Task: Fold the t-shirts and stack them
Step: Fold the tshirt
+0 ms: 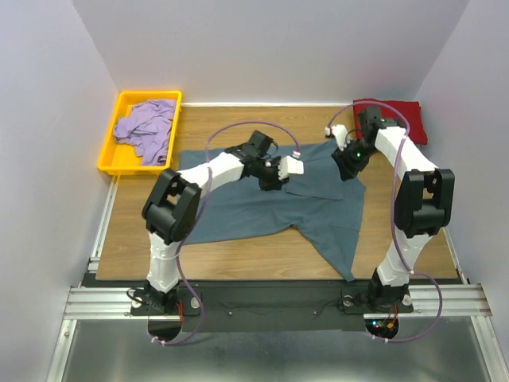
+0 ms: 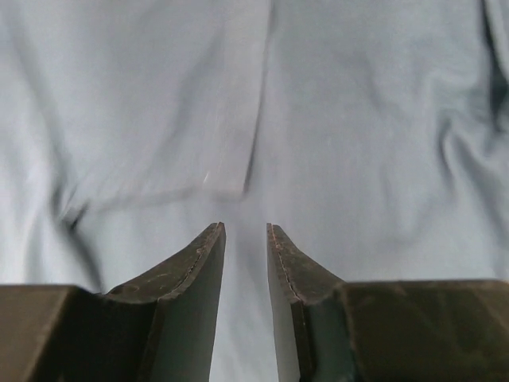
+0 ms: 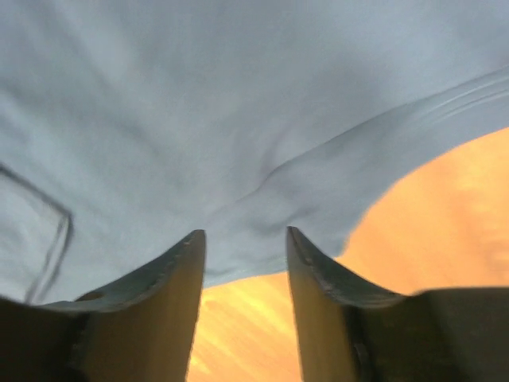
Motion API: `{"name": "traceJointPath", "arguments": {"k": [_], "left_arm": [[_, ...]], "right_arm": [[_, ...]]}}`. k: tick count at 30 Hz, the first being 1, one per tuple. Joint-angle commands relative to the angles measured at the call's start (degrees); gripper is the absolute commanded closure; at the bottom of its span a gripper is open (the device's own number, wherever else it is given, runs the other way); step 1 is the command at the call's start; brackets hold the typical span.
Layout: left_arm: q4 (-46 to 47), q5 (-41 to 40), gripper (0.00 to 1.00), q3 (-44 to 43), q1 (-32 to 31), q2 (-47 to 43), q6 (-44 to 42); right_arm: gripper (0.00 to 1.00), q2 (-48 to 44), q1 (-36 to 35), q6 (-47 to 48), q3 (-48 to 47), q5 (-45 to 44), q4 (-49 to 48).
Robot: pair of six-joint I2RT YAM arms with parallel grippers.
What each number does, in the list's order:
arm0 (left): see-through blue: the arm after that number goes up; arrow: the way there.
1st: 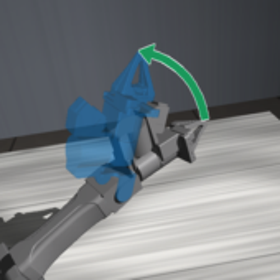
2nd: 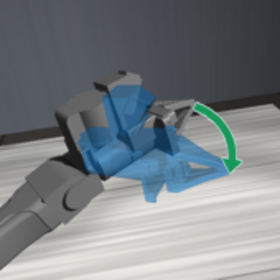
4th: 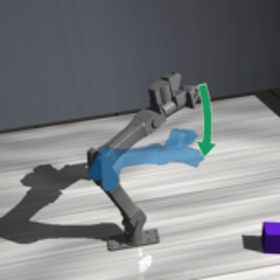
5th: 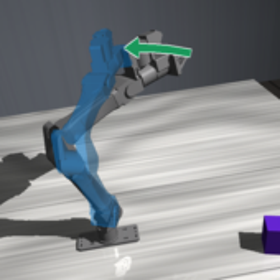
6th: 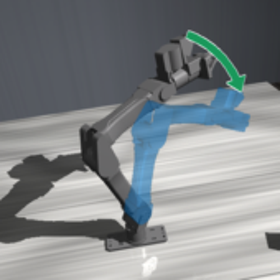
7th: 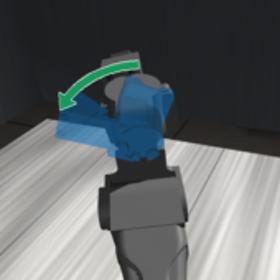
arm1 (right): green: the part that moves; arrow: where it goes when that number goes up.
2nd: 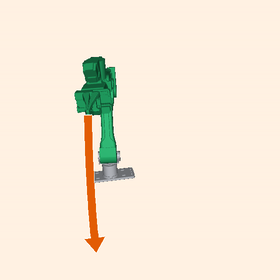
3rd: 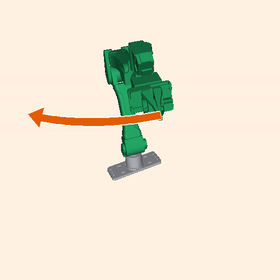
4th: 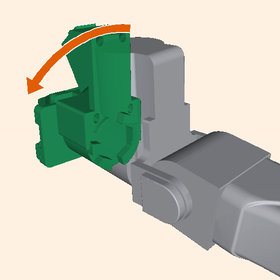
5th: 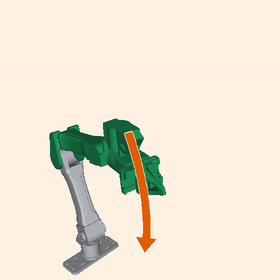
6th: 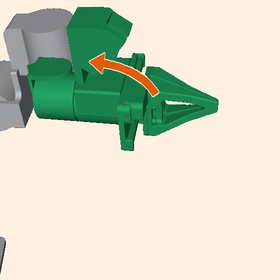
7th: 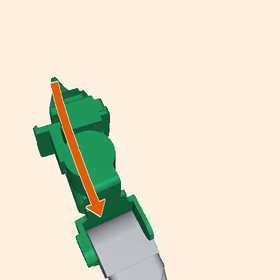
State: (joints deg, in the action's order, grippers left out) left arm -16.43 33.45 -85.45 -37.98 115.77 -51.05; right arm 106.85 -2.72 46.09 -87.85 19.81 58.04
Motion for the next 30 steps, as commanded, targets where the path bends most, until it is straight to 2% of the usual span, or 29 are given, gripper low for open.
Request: {"name": "traceJointPath", "arguments": {"k": [1, 3, 4, 7, 10, 13, 18, 23, 27, 30], "left_arm": [[7.3, 3.4, 0.61, 3.9, 7.7, -10.7, 9.6], [9.4, 2.5, 0.61, 4.3, 11.1, -11.6, 16.0], [10.2, 2.0, 0.61, 4.4, 12.6, -11.6, 17.8], [11.7, 0.5, 0.62, 3.1, 18.7, -10.0, 22.6], [11.8, -1.3, 0.62, 1.2, 24.0, -7.2, 30.1], [11.2, -4.5, 0.62, -0.7, 27.7, -4.6, 33.3], [7.6, -7.9, 0.64, -2.5, 30.9, -0.9, 34.5], [4.5, -15.1, 0.66, -3.6, 31.9, 3.8, 34.1], [-0.1, -18.6, 0.67, -7.5, 32.4, 9.1, 33.6], [-4.3, -19.7, 0.69, -15.2, 32.4, 13.9, 33.2]], "right_arm": [[0.53, 5.0, 0.6, -10.1, -10.6, 4.0, -2.7], [0.53, 7.9, 0.5, -14.2, -14.6, 4.6, -5.3], [0.53, 9.3, 0.5, -18.4, -16.3, 4.9, -6.0], [0.53, 16.6, 0.6, -23.5, -24.7, 5.9, -7.2], [0.54, 23.0, 0.5, -28.8, -30.9, 3.3, -8.7], [0.54, 27.6, 0.5, -31.2, -34.4, 0.8, -9.3], [0.54, 29.7, 0.6, -31.3, -32.6, -8.3, -9.7], [0.53, 29.3, 0.7, -31.0, -28.1, -13.1, -10.5], [0.51, 32.2, 0.7, -31.4, -30.5, -16.5, -10.8], [0.49, 34.8, 0.7, -31.7, -34.0, -15.9, -10.7]]}}
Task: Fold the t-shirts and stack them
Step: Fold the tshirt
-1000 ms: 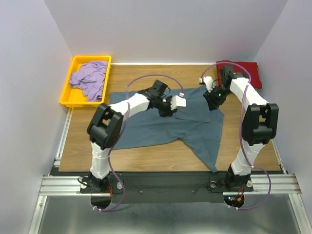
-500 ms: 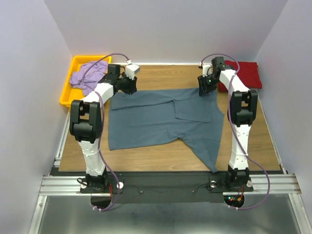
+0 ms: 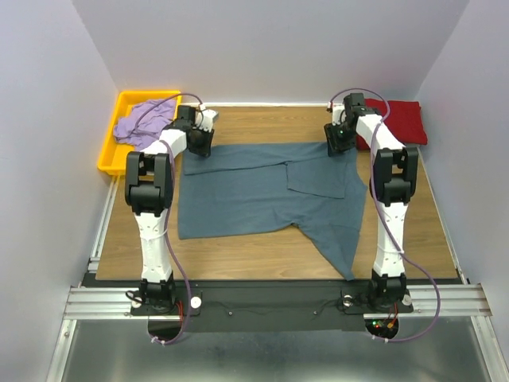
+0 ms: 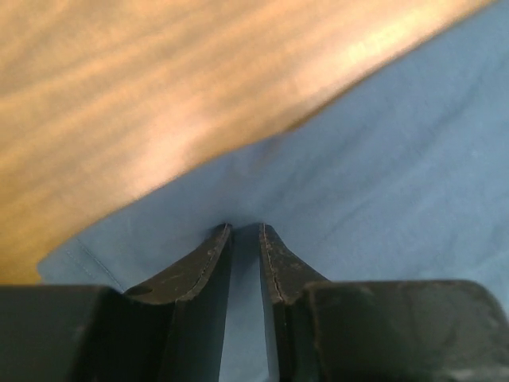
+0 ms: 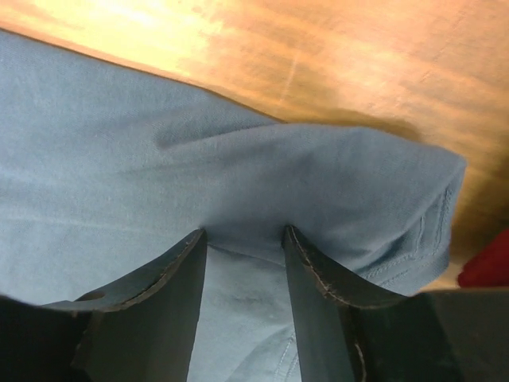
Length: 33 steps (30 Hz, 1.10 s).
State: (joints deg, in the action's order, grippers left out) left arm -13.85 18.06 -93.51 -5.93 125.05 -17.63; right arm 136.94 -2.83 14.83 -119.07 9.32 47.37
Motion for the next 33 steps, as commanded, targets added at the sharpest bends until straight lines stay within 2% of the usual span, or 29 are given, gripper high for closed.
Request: {"name": "traceJointPath", "arguments": {"k": [1, 4, 6, 8, 11, 16, 19, 20, 22, 28, 33], "left_arm": [[-7.9, -4.8, 0.7, -8.8, 0.5, 5.8, -0.2], [-10.3, -1.5, 0.69, -12.9, 0.7, 7.0, -2.0], [-10.7, 2.7, 0.66, -12.7, 0.6, 4.7, -3.9], [-10.4, 9.2, 0.64, -10.3, 0.4, -0.6, -5.0], [-7.9, 15.4, 0.62, -4.6, 0.4, -9.5, -5.8], [-6.3, 18.3, 0.61, 7.7, 0.4, -22.4, -9.8], [-7.1, 16.8, 0.61, 15.0, 0.4, -30.8, -13.2], [-7.1, 16.5, 0.61, 16.7, 0.4, -32.3, -14.4], [-7.1, 15.8, 0.61, 21.9, 0.4, -35.2, -15.1], [-7.1, 15.4, 0.61, 34.4, 0.4, -47.2, -20.2], [-8.3, 12.1, 0.61, 41.6, 0.5, -51.0, -23.5]], "right_arm": [[0.48, 4.7, 0.8, -0.3, -3.3, -5.1, 0.1], [0.41, 2.2, 0.8, 0.7, -2.9, -2.1, 0.3], [0.32, -1.4, 0.8, 2.8, -1.0, 2.4, 0.6], [0.2, -8.2, 0.8, 4.7, 2.8, 5.6, 0.9], [0.18, -17.5, 0.7, 7.7, 7.6, 11.1, 3.0], [0.26, -28.6, 0.6, 14.0, 16.9, 15.1, 12.5], [0.37, -34.4, 0.5, 18.2, 26.4, 15.4, 17.6], [0.46, -35.4, 0.3, 19.4, 28.6, 15.5, 18.7], [0.51, -38.5, -0.9, 20.4, 35.9, 15.4, 21.5], [0.52, -47.4, -4.6, 22.4, 53.0, 9.6, 19.9], [0.54, -52.3, -4.7, 22.3, 59.1, 0.3, 12.6]]}}
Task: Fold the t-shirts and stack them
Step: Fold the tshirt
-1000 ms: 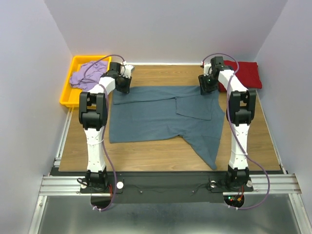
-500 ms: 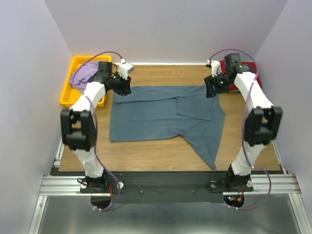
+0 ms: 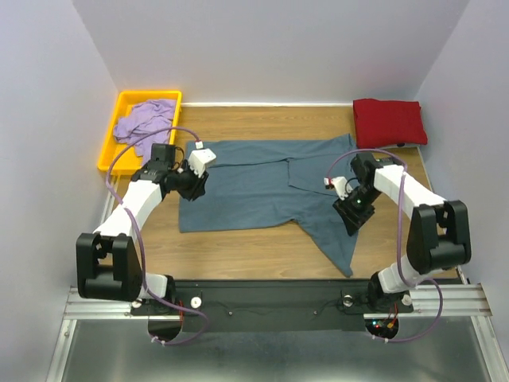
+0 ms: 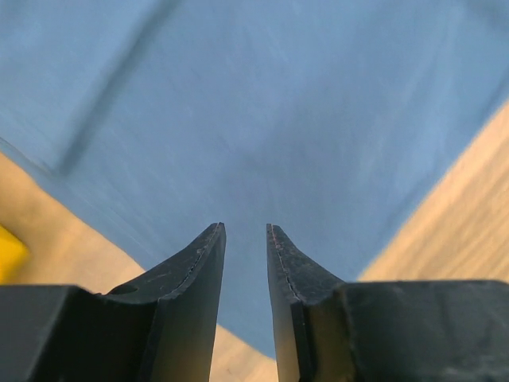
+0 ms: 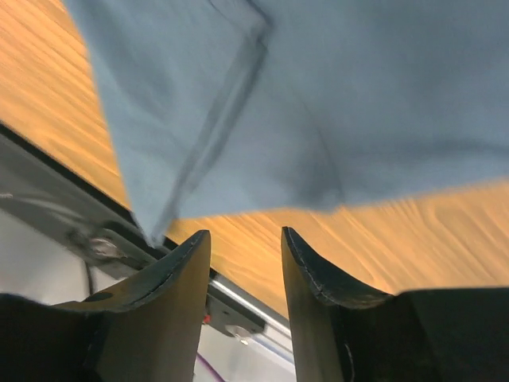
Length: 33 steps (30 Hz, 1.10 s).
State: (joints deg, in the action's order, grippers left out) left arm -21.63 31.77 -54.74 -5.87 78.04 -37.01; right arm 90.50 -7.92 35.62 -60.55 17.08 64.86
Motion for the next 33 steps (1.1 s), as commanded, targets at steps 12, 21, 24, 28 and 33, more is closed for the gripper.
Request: {"name": "traceJointPath", "arguments": {"k": [12, 21, 24, 28, 33], "left_arm": [[-2.6, -1.6, 0.63, 7.4, 0.5, -7.2, -7.5], [-2.4, -0.7, 0.63, 6.0, 0.4, -6.1, -6.8], [-2.4, -1.0, 0.63, 5.8, 0.5, -5.9, -6.8], [-2.0, -0.9, 0.63, 6.1, 0.4, -5.5, -6.8], [-1.6, -1.1, 0.63, 6.1, 0.5, -5.5, -6.3]], "right_arm": [[0.56, -1.2, -0.8, -2.8, -5.3, 4.9, -5.1], [0.53, 4.9, -3.1, -6.4, -5.4, 9.2, -10.1], [0.53, 6.3, -4.1, -7.3, -5.0, 9.8, -11.5], [0.51, 8.1, -5.1, -8.3, -5.0, 10.2, -13.2], [0.49, 10.3, -6.2, -9.3, -5.2, 9.9, -14.0]]}}
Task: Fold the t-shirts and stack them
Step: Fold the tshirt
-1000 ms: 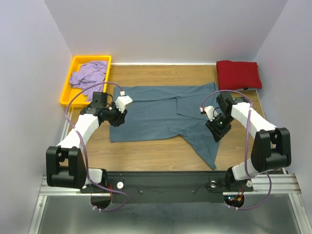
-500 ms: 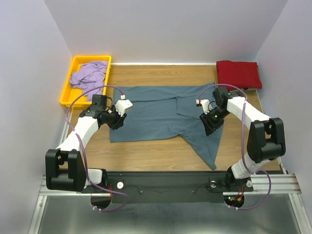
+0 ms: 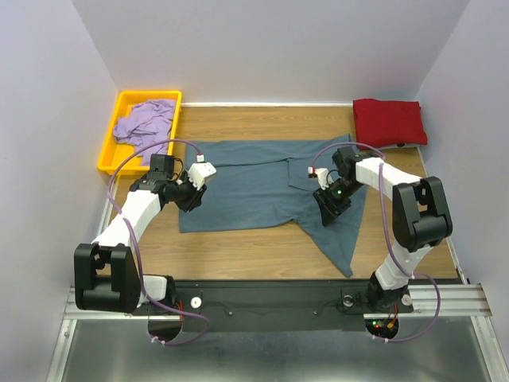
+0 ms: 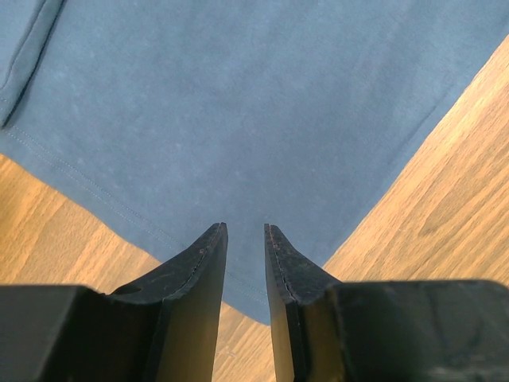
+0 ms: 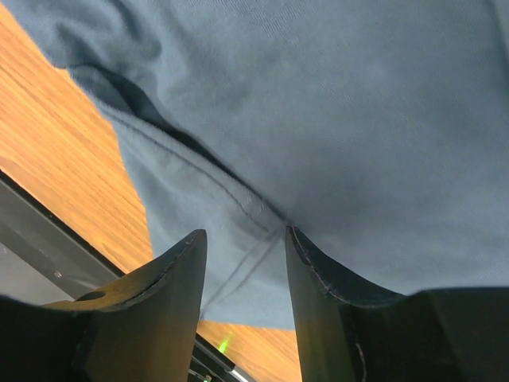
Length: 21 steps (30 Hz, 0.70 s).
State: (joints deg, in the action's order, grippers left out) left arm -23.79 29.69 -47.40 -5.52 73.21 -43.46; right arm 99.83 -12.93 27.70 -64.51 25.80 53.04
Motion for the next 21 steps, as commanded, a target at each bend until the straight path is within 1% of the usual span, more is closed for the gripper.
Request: {"name": "traceJointPath", "arguments": {"k": [1, 6, 7, 10, 12, 18, 19, 21], "left_arm": [[0.5, 1.1, 0.63, -1.3, 0.1, -0.7, 0.1], [0.9, 1.1, 0.63, -1.0, 0.1, -0.8, 0.2], [0.9, 1.1, 0.63, -1.0, 0.1, -0.8, 0.2], [1.0, 1.1, 0.63, -0.8, 0.1, -0.6, 0.2], [1.3, 1.1, 0.63, -0.6, 0.2, -0.7, 0.1], [1.2, 1.1, 0.63, -0.6, 0.2, -1.1, 0.3], [1.2, 1.2, 0.63, -0.7, 0.2, -1.1, 0.3], [1.5, 1.4, 0.63, -0.7, 0.1, -1.1, 0.4]], "right_arm": [[0.48, 1.2, -1.5, -1.7, -1.2, 0.6, -2.8], [0.48, 2.4, -1.8, -1.9, -1.1, -0.6, -3.5], [0.5, 2.6, -1.8, -1.9, -1.1, -0.8, -3.6], [0.61, 2.2, -2.1, -2.1, -0.8, -0.4, -3.5], [0.66, 0.8, -2.6, -2.5, -1.0, -0.2, -2.9], [0.62, -3.2, -3.9, -2.6, -2.5, 0.0, 0.8], [0.62, -3.9, -4.0, -2.5, -2.7, -0.2, 1.5], [0.66, -4.5, -4.3, -2.4, -2.7, -0.6, 1.8]]}}
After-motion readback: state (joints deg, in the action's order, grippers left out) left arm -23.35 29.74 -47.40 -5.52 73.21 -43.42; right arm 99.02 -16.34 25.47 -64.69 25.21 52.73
